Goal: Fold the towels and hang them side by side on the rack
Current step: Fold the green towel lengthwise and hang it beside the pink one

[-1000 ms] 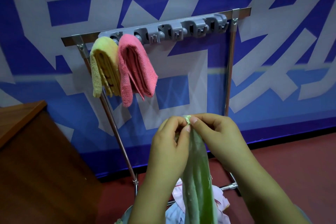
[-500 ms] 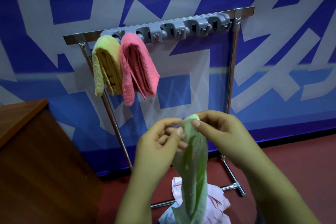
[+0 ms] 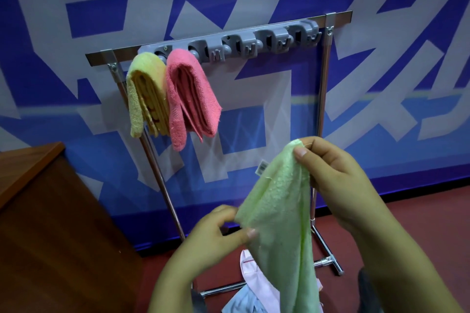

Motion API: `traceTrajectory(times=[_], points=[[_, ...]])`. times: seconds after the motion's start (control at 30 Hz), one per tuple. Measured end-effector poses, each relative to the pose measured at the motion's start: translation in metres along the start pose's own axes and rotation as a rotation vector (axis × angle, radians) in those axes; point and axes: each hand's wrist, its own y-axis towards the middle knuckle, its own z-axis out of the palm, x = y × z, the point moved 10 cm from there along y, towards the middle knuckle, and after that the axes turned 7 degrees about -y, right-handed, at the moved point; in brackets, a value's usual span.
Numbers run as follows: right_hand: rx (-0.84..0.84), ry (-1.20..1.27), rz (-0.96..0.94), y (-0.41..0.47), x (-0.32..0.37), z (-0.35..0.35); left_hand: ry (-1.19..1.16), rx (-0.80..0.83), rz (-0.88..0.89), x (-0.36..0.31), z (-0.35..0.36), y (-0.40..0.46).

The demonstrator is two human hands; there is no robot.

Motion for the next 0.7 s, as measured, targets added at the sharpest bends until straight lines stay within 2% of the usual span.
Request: traceTrajectory(times=[0.1,0.27,0.33,0.4,0.53,0.7], points=[[-0.046,-0.069,-0.015,-0.001,0.000,-0.014,-0.026,-0.070,0.042,-0.009,-0.026,-0.005],[-0.085,-0.114,-0.116,-0.005,0.027,-0.026,0.066,-0.254,0.289,-0.079,-0.077,-0.016],[-0.082,-0.121,-0.169,-0.005,0.042,-0.027,0.022,-0.316,0.333,-0.098,-0.088,-0.020],[-0.086,-0.132,-0.178,-0.004,0.046,-0.028,-0.091,-0.389,0.346,-0.101,-0.093,-0.022],[-0.118,-0.143,-0.073,-0.001,0.019,-0.035,-0.300,-0.479,0.261,-0.072,-0.085,-0.024],[-0.117,-0.103,-0.043,-0.005,0.014,-0.039,-0.244,-0.522,0.261,-0.079,-0.084,-0.027]])
